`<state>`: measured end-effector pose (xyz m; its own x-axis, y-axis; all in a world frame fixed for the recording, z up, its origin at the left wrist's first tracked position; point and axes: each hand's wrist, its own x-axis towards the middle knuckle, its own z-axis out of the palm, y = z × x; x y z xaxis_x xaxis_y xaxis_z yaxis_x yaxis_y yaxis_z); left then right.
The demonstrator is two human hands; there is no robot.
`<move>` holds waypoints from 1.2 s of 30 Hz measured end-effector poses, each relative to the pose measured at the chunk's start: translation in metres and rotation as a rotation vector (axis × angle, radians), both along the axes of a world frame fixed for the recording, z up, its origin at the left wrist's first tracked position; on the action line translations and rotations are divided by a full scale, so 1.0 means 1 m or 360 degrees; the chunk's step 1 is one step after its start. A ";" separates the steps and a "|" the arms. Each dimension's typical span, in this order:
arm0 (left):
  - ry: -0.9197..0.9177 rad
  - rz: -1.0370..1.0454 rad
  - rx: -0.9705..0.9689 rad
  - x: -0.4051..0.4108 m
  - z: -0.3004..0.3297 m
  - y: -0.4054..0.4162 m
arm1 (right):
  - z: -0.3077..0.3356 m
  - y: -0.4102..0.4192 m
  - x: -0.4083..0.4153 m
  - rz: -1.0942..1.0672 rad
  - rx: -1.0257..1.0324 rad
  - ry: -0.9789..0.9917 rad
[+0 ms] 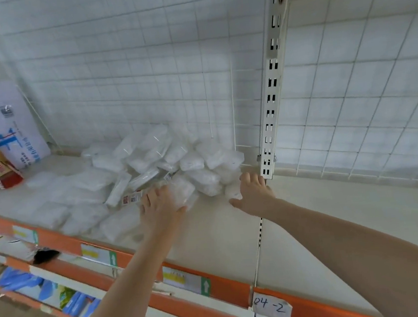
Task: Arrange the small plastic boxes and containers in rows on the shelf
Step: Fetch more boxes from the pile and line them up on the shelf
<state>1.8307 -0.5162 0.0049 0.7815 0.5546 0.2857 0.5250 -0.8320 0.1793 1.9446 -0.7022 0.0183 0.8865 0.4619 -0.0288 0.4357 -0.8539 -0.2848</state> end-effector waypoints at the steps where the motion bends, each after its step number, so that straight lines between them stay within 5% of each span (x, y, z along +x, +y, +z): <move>1: -0.0006 0.0001 -0.0008 0.001 -0.001 0.000 | 0.000 0.000 0.001 0.0004 0.0008 0.0000; 9: -0.0222 -0.0111 0.0050 -0.001 -0.005 -0.018 | 0.001 -0.010 -0.002 -0.0021 0.0084 0.0007; 18: -0.0694 -0.0412 0.0017 0.005 0.001 -0.082 | 0.005 -0.068 -0.022 -0.0008 0.0522 0.0058; 30: -0.0722 -0.1188 -0.0584 0.033 0.015 -0.267 | 0.021 -0.258 -0.053 -0.0520 0.0994 -0.0238; 36: -0.0753 -0.1497 -0.0748 0.034 0.012 -0.377 | 0.027 -0.380 -0.088 -0.0613 0.0902 -0.0530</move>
